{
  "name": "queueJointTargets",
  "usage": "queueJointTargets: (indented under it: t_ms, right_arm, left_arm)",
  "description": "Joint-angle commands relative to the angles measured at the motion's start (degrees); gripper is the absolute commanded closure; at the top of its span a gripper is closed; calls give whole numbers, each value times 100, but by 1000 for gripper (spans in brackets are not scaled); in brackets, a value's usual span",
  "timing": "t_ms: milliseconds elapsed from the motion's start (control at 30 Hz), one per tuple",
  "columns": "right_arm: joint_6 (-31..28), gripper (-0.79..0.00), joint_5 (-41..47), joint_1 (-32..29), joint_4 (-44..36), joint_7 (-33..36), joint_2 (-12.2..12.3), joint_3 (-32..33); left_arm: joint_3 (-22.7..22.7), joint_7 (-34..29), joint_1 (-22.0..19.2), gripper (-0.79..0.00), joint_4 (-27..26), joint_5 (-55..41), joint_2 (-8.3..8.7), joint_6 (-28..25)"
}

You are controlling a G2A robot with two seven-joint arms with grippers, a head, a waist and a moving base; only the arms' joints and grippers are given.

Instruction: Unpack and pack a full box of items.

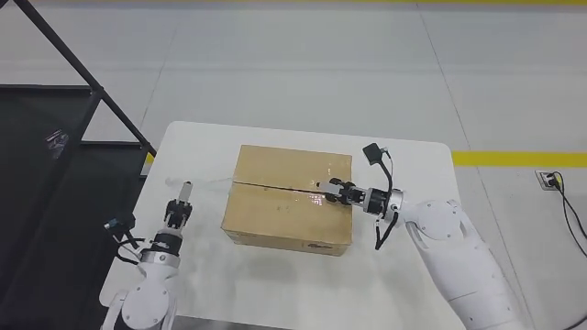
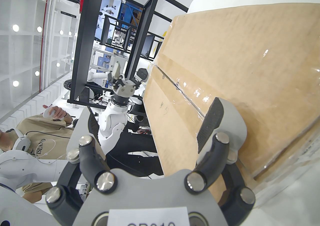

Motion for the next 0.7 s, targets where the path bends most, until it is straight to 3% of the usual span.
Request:
queueJointTargets:
  t_ms: [0,367,667]
  right_arm:
    - [0,-785,0,0,0,0,0,0]
    - [0,-785,0,0,0,0,0,0]
    - [0,-785,0,0,0,0,0,0]
  left_arm:
    - [-58,-161,-104,-785,344,-255,4,-61]
    - [142,-1375,-1379,-785,2158,-1549,-37,-379]
    - [378,-1762,-2361,-785,3504,-2378,-131,-544]
